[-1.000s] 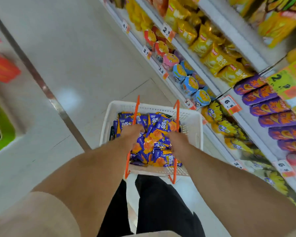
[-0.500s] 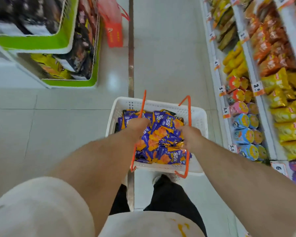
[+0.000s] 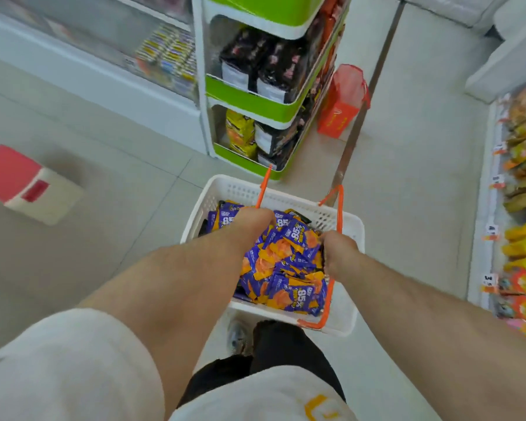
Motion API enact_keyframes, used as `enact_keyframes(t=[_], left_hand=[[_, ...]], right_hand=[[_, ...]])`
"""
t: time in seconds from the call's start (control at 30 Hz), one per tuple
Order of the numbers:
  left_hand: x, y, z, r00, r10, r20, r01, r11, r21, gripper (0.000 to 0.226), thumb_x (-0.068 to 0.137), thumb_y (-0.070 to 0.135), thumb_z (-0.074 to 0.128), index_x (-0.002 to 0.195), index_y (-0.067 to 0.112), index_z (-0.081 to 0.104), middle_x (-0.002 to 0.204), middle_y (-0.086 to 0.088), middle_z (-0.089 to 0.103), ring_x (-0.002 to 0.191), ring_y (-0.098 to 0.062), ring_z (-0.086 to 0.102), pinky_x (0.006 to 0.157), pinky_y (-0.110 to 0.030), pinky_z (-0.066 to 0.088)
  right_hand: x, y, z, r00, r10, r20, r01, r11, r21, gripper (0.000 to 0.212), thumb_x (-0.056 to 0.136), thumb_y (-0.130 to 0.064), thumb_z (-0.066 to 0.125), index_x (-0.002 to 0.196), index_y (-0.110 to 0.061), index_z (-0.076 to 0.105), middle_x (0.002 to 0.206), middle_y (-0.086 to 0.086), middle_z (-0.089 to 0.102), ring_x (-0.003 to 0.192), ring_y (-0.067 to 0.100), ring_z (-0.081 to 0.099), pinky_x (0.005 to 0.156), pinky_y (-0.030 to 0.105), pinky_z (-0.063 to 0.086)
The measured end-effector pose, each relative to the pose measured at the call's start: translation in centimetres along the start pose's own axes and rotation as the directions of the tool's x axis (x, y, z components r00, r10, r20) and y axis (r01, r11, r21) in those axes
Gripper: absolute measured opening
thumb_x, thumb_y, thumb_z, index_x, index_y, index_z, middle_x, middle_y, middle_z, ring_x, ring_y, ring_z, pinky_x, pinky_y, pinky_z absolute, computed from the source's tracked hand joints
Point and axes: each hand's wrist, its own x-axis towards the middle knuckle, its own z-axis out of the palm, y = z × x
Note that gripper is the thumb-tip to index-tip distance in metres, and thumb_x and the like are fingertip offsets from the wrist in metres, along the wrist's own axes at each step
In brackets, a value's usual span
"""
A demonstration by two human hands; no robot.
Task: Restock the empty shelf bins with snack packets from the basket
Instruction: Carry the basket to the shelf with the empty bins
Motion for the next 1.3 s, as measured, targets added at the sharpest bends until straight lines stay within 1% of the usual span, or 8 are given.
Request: enact_keyframes(t=[0.13,0.23,0.37,0.57,0.8,1.03,1.1,1.3], left_hand=[[3.0,1.3,-6.8,0.992,-0.049,-0.112,0.039,0.996,-0.085,0.029,0.084,0.009,0.061,0.11,-0.003,0.058,0.062,-0.008,0.039,0.044,-0.017,0.033,0.048,-0.024,0.026],[5.6,2.0,-11.8,0.982,-0.087,-0.166,0.061,0.986,-0.156,0.041,0.081,0.011,0.062,0.12,-0.002,0.058,0.084,-0.033,0.054,0.066,-0.02,0.039,0.05,-0.023,0.026],[7.6,4.0,-17.8,0.964,-0.176,-0.199,0.122,0.958,-0.258,0.033,0.078,0.011,0.061,0.109,0.0,0.057,0.063,-0.008,0.037,0.055,-0.017,0.034,0.052,-0.026,0.032],[10.3,7.5,-26.2,0.939,-0.209,-0.272,0.116,0.939,-0.323,0.046,0.081,0.014,0.062,0.124,-0.001,0.056,0.089,-0.018,0.061,0.081,-0.017,0.049,0.065,-0.027,0.044],[12.8,11.2,-36.8,0.946,-0.138,-0.293,0.032,0.939,-0.342,0.051,0.08,0.011,0.061,0.129,0.0,0.053,0.139,-0.024,0.048,0.129,-0.032,0.047,0.103,-0.045,0.041],[18.2,11.6,-50.2,0.958,-0.08,-0.274,-0.008,0.952,-0.306,0.045,0.081,0.014,0.063,0.123,0.0,0.055,0.111,-0.02,0.064,0.098,-0.022,0.063,0.074,-0.03,0.052],[19.4,11.7,-54.2,0.973,-0.051,-0.227,-0.027,0.945,-0.327,0.045,0.082,0.012,0.061,0.124,-0.002,0.055,0.077,-0.006,0.048,0.058,-0.017,0.044,0.052,-0.022,0.034],[22.4,12.7,-65.6,0.987,-0.03,-0.155,-0.015,0.961,-0.276,0.04,0.087,0.011,0.059,0.124,-0.002,0.054,0.062,-0.005,0.031,0.048,-0.017,0.028,0.045,-0.022,0.026]], right_hand=[[-0.9,-3.6,8.0,0.999,-0.005,0.041,0.01,0.993,-0.12,0.033,0.076,-0.015,0.059,0.108,-0.006,0.059,0.079,0.003,0.063,0.068,0.021,0.059,0.061,0.03,0.047],[-0.7,-6.3,14.0,0.997,-0.021,0.079,0.038,0.974,-0.225,0.036,0.085,-0.016,0.059,0.119,-0.006,0.054,0.098,0.008,0.057,0.08,0.021,0.054,0.067,0.033,0.047],[-0.1,-9.7,21.4,0.991,-0.026,0.131,0.064,0.954,-0.293,0.028,0.088,-0.018,0.055,0.112,-0.003,0.052,0.092,0.007,0.052,0.074,0.023,0.046,0.068,0.037,0.04],[-0.6,-14.0,30.7,0.979,-0.036,0.2,0.099,0.945,-0.313,0.031,0.081,-0.022,0.053,0.111,-0.015,0.058,0.078,0.003,0.055,0.06,0.018,0.043,0.052,0.031,0.035],[-1.9,-18.0,42.6,0.984,-0.089,0.153,0.131,0.95,-0.285,0.035,0.072,-0.017,0.057,0.106,-0.013,0.063,0.096,0.005,0.066,0.085,0.025,0.064,0.082,0.04,0.056],[-7.7,-21.6,54.4,0.969,-0.16,0.191,0.221,0.905,-0.364,0.038,0.085,-0.027,0.053,0.117,-0.008,0.061,0.088,0.003,0.061,0.07,0.023,0.057,0.066,0.036,0.05],[-9.8,-22.3,57.8,0.978,-0.177,0.109,0.203,0.928,-0.312,0.032,0.082,-0.025,0.056,0.107,-0.007,0.062,0.084,0.004,0.063,0.066,0.021,0.053,0.063,0.034,0.046],[-14.7,-23.7,67.6,0.975,-0.214,-0.066,0.184,0.934,-0.307,0.021,0.081,-0.02,0.057,0.096,-0.008,0.065,0.076,0.005,0.062,0.063,0.02,0.051,0.055,0.029,0.035]])
